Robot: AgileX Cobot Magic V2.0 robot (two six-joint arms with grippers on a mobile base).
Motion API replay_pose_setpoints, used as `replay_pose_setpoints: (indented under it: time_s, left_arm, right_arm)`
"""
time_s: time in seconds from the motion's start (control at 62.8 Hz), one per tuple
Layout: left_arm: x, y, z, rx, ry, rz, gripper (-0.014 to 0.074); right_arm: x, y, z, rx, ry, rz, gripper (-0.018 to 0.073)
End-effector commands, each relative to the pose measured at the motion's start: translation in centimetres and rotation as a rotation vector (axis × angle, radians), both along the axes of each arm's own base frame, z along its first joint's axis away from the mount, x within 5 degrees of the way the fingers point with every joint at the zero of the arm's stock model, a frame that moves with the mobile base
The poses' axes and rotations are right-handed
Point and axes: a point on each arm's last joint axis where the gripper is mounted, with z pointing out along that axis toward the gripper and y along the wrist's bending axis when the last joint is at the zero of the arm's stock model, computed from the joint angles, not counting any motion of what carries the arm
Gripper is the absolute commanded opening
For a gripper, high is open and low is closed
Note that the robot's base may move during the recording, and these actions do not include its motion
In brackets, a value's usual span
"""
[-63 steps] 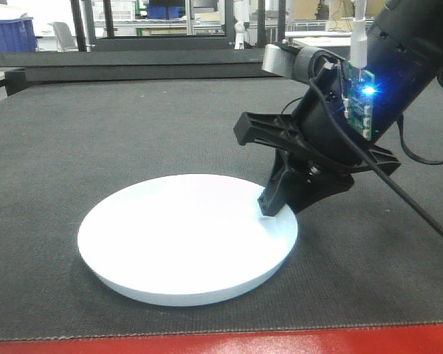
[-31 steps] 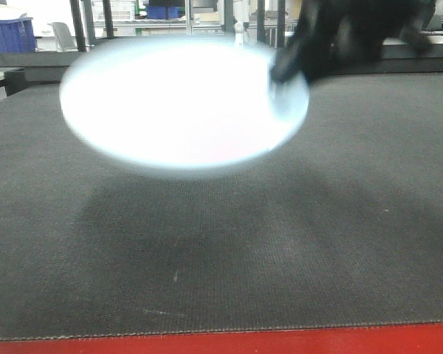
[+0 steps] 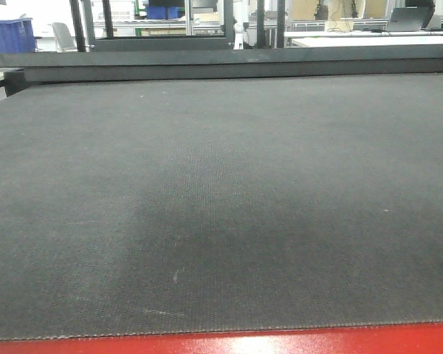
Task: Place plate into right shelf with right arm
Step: 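Lift the plate upright off the table with the right gripper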
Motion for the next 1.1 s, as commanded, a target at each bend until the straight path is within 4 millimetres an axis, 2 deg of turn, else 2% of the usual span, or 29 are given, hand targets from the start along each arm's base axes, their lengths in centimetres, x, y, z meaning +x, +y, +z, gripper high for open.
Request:
replay_pose_setpoints:
  time_s: [0.0,0.143,0.303,1.083]
  left_arm:
    - [0.0,0.0,0.5,-0.013,-0.078,-0.007,-0.0047]
    - [0.0,0.0,0.5,-0.013,-0.078,-0.007,-0.0047]
    - [0.0,0.0,0.5,-0.013,-0.078,-0.007,-0.0047]
    - [0.0,0.0,0.5,-0.013,-0.078,-0.007,-0.0047]
  right_arm:
    - [-2.0,-2.0,1.1,0.046,-0.234,-0.111,0.0060]
    - [-4.0,-3.7,-0.2,0.013,-0.410,-0.209,0.0060]
    - [-4.6,-4.4,-1.7,-0.105,-0.519,-0.287,0.0060]
    - [-4.5,-4.3,-2.1,-0.126,-0.507,-0.279,0.0059]
